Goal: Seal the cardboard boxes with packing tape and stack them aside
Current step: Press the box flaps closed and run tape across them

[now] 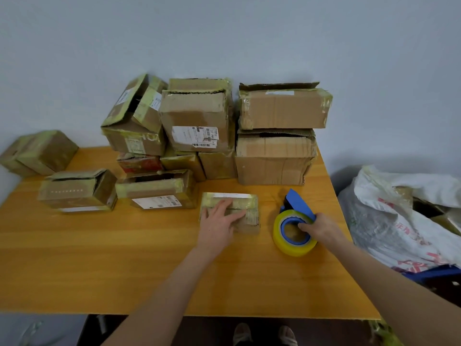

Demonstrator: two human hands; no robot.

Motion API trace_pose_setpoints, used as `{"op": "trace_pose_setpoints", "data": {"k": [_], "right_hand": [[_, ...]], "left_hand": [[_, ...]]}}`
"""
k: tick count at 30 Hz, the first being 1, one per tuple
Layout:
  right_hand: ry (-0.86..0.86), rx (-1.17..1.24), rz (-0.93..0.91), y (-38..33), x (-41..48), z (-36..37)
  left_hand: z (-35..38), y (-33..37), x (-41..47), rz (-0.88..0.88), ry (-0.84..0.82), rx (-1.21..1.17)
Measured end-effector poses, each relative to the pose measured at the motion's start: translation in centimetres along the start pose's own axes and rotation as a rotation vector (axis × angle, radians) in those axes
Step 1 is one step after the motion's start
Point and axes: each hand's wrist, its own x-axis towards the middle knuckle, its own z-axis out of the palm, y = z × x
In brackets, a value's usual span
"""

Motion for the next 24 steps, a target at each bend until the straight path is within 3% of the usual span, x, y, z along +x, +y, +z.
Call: {"op": "trace_pose_setpoints", "data": {"k": [3, 9, 18, 21, 24], "right_hand": [[-0.014, 0.002, 0.021, -0.4, 0.1, -0.5], [-0.108, 0.135, 0.067, -1.6, 0.1, -1.3], [-0.284, 0.503, 0.115, -2.7, -0.3, -1.1], [-0.283, 0.507, 0.061, -3.6, -1.1, -1.2], [-0.28, 0.459, -0.039, -3.6, -1.4, -1.6]], "left_hand": [[-0.5, -0.3, -0.4, -0.107, 0.082, -0.042], [0.8, 4.6, 1.2, -0.275, -0.097, 0.027], [-0.5, -2.0, 0.1, 0.105, -0.161, 0.013], [-0.9, -2.6, -0.8, 0.067, -0.135, -0.058], [-0.5, -1.8, -1.1, -0.103, -0.156, -0.186]]}}
